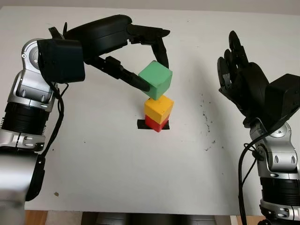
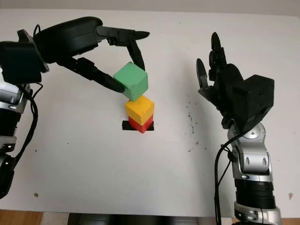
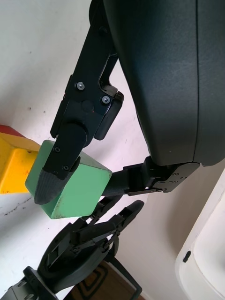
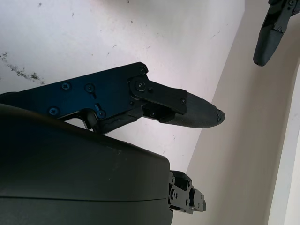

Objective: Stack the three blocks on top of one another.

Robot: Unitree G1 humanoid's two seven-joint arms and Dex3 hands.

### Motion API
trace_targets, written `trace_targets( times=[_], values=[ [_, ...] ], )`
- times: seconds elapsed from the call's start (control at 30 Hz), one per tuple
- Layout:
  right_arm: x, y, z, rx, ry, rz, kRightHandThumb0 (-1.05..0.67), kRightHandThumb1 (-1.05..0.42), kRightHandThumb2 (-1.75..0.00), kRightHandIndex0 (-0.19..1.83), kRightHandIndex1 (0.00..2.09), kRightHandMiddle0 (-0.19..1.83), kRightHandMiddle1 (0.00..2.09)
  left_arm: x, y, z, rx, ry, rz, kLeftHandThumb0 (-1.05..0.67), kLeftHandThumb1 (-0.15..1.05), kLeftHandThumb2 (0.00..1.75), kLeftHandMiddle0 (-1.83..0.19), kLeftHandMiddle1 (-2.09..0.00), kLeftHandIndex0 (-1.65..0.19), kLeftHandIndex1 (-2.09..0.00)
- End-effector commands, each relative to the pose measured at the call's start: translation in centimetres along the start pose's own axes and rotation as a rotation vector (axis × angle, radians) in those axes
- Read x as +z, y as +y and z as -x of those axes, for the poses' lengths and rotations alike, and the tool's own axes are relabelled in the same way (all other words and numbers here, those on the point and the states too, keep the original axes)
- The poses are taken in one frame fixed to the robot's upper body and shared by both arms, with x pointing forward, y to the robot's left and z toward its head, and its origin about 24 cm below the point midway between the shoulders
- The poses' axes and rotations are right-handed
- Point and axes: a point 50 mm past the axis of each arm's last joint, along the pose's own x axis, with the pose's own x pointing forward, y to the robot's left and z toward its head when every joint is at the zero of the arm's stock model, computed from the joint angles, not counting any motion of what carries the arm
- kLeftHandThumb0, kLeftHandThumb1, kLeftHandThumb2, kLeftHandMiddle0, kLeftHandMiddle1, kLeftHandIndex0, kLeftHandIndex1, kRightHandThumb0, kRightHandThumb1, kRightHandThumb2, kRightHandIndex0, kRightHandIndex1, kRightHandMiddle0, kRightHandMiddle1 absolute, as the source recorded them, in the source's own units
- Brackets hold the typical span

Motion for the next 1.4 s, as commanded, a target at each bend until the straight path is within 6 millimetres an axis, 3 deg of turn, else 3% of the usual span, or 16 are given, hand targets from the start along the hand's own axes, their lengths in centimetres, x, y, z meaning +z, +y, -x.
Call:
trace_targets(
  times=[0.0,0.57,1.37],
  values=[
    [0.21,0.17,0.15,0.000,-0.013,0.001,-0.59,-1.05,-0.67,-0.18,0.04,-0.16,0.06,0.19,-0.12,0.11,0.022,-0.009,-0.005,-0.55,1.05,0.10,-0.14,-0.06,-0.41,-1.41],
    [0.24,0.12,0.13,0.007,-0.016,0.013,-0.60,-1.05,-0.66,-0.18,0.05,-0.17,0.05,-0.06,-1.09,-0.07,0.010,0.022,0.031,-0.54,1.05,0.15,-0.13,-0.05,-0.37,-1.47],
    [0.25,0.36,0.20,-0.005,-0.011,0.011,-0.62,-1.05,-0.65,-0.17,0.05,-0.16,0.06,0.25,-0.99,-0.12,-0.033,0.030,0.057,-0.52,1.05,0.12,-0.16,-0.05,-0.37,-1.48]
  ],
)
